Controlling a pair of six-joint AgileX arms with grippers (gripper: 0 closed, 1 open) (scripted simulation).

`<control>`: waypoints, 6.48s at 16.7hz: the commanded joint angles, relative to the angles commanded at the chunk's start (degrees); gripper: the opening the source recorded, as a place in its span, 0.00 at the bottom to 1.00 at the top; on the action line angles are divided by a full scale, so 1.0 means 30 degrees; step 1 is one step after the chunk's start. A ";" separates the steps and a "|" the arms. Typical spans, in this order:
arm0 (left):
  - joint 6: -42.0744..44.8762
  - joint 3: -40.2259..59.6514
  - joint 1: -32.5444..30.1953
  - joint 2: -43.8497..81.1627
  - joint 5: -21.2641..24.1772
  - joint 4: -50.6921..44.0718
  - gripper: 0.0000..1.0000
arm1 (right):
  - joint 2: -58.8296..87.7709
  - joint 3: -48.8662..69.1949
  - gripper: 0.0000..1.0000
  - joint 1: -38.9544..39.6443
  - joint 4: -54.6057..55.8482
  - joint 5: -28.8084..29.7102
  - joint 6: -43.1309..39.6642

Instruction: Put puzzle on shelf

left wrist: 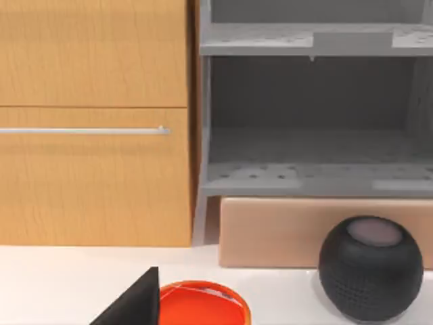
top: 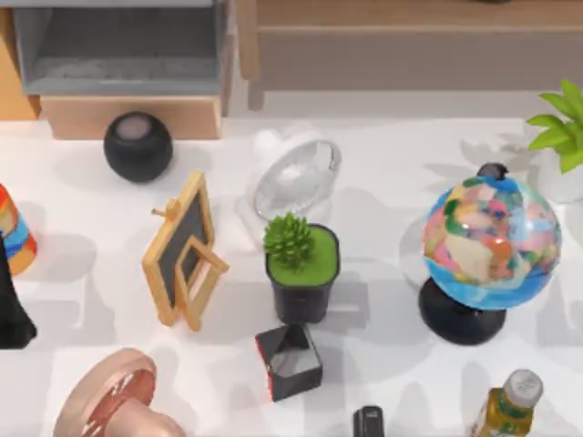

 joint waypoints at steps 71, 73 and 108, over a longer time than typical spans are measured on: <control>3.0248 2.3196 0.7515 4.4581 0.8410 2.1287 0.00 | 0.0000 0.0000 1.00 0.0000 0.0000 0.0000 0.0000; 3.0248 2.3196 0.7515 4.4581 0.8410 2.1287 0.00 | 0.0000 0.0000 1.00 0.0000 0.0000 0.0000 0.0000; 3.0343 1.3070 1.0846 4.0361 1.1638 2.6608 0.00 | 0.0000 0.0000 1.00 0.0000 0.0000 0.0000 0.0000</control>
